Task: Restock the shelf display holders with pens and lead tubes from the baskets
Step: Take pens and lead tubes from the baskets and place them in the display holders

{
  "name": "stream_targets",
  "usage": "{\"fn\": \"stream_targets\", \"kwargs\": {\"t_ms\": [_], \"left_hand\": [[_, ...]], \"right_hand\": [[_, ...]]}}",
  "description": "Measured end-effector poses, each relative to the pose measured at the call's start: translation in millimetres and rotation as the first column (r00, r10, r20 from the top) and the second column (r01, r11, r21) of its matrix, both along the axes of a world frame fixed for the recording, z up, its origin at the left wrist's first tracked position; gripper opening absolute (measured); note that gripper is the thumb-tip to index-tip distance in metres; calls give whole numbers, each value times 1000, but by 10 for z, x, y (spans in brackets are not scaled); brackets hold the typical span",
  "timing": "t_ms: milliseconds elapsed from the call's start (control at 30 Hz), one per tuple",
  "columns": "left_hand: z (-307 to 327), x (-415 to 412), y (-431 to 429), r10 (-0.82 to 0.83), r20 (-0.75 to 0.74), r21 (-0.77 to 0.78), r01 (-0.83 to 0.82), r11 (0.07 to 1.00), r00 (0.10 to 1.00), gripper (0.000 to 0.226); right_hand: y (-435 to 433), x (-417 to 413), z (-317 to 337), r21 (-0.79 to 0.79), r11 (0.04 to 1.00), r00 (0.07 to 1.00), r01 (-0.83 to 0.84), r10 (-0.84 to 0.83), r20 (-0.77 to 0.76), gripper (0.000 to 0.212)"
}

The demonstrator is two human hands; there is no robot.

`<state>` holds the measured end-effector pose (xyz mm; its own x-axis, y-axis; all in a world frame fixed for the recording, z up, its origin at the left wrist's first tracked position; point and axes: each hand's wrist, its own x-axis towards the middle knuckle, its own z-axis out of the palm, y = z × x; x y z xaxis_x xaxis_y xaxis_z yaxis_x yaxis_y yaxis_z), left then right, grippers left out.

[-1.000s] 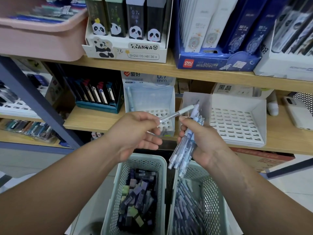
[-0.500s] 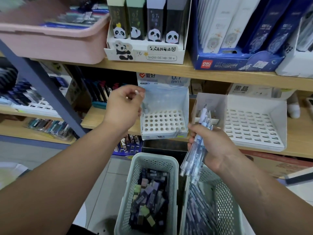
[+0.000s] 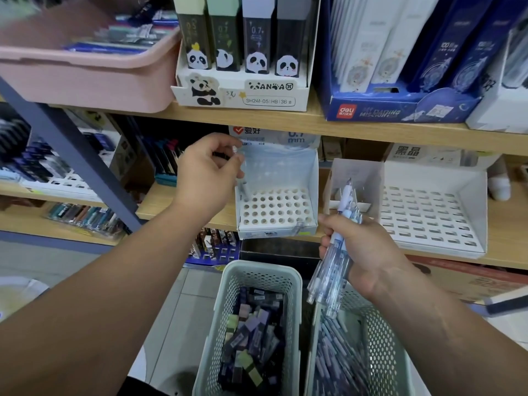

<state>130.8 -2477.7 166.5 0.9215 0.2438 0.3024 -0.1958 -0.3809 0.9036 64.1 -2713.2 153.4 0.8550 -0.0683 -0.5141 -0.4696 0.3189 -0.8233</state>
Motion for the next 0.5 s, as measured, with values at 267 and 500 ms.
{"fn": "stream_targets", "kwargs": {"t_ms": [267,500], "left_hand": [[-45,9,-56,-103,-19,-170,98,980,995,22],[-59,34,-30,-60,0,-121,60,991,998,19]], "right_hand": [[8,-34,20,-4,1000,1000,2,-2,-1,17],[-16,-40,61,-27,1000,1000,7,-7,-6,18]]}}
